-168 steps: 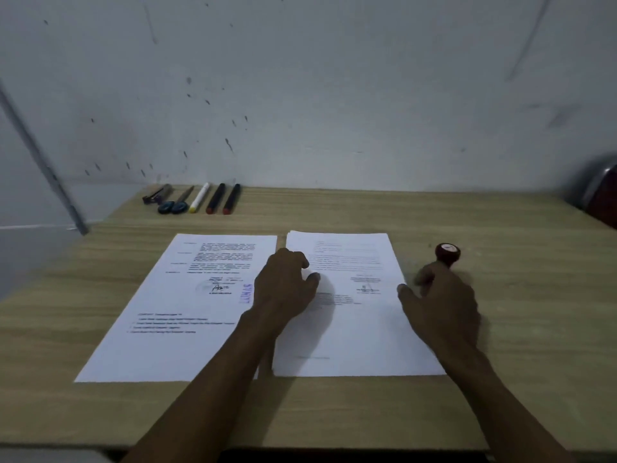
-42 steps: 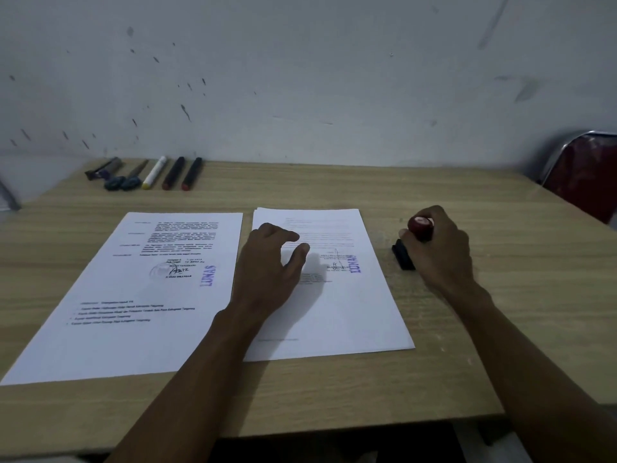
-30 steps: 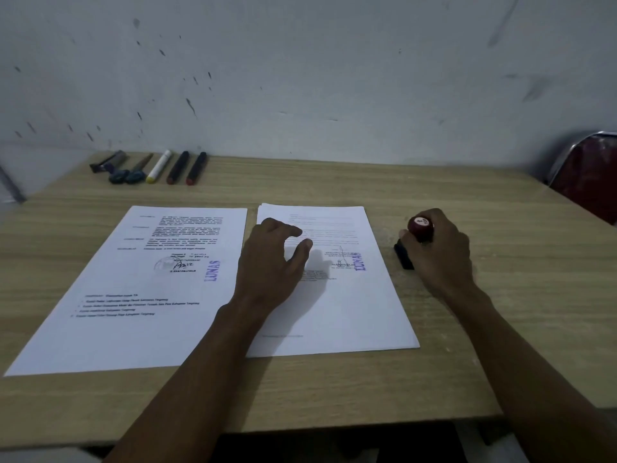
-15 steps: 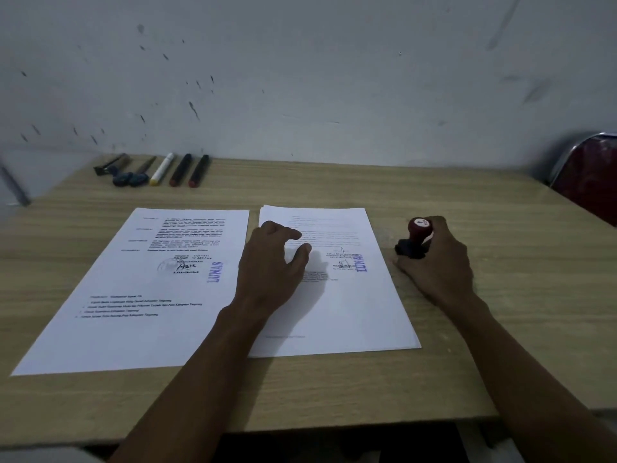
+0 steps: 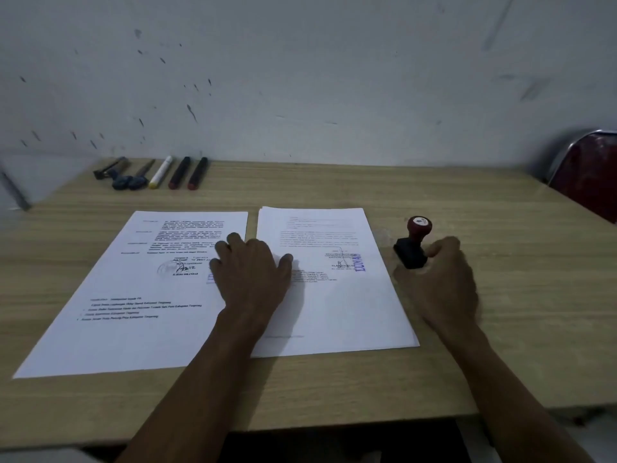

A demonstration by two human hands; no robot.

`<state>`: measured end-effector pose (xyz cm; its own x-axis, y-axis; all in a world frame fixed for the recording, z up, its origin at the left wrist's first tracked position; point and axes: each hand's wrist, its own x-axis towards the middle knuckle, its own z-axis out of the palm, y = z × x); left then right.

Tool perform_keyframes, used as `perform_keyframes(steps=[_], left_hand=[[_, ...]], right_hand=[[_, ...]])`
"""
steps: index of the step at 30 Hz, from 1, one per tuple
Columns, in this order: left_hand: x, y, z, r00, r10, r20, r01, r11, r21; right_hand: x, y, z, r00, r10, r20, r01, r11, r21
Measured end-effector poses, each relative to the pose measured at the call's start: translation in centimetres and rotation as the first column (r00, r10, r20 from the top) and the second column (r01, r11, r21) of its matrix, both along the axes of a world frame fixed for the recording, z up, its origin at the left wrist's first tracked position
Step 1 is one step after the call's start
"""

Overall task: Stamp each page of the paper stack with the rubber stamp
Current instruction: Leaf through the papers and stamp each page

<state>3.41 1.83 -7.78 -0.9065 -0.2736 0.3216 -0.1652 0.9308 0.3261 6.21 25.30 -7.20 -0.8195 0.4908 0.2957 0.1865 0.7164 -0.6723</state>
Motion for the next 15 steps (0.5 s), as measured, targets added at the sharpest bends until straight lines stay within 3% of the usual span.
perform_keyframes(steps=[5, 12, 15], left_hand=[[0.1, 0.1, 0.1, 0.994, 0.062, 0.090, -0.067, 0.996, 0.058], [-0.2, -0.4, 1.0, 0.996, 0.088, -0.028, -0.067, 0.895, 0.442], [-0.2, -0.5, 1.5, 0.989, 0.142, -0.040, -0.100, 0.844, 0.527]], right_hand=[[1.1, -1.5, -1.1, 0.988, 0.109, 0.109, -0.118, 0.990, 0.082], [1.4, -1.7, -1.4, 0.986, 0.137, 0.091, -0.147, 0.983, 0.112], [1.4, -1.8, -1.3, 0.986, 0.137, 0.091, -0.148, 0.982, 0.116]])
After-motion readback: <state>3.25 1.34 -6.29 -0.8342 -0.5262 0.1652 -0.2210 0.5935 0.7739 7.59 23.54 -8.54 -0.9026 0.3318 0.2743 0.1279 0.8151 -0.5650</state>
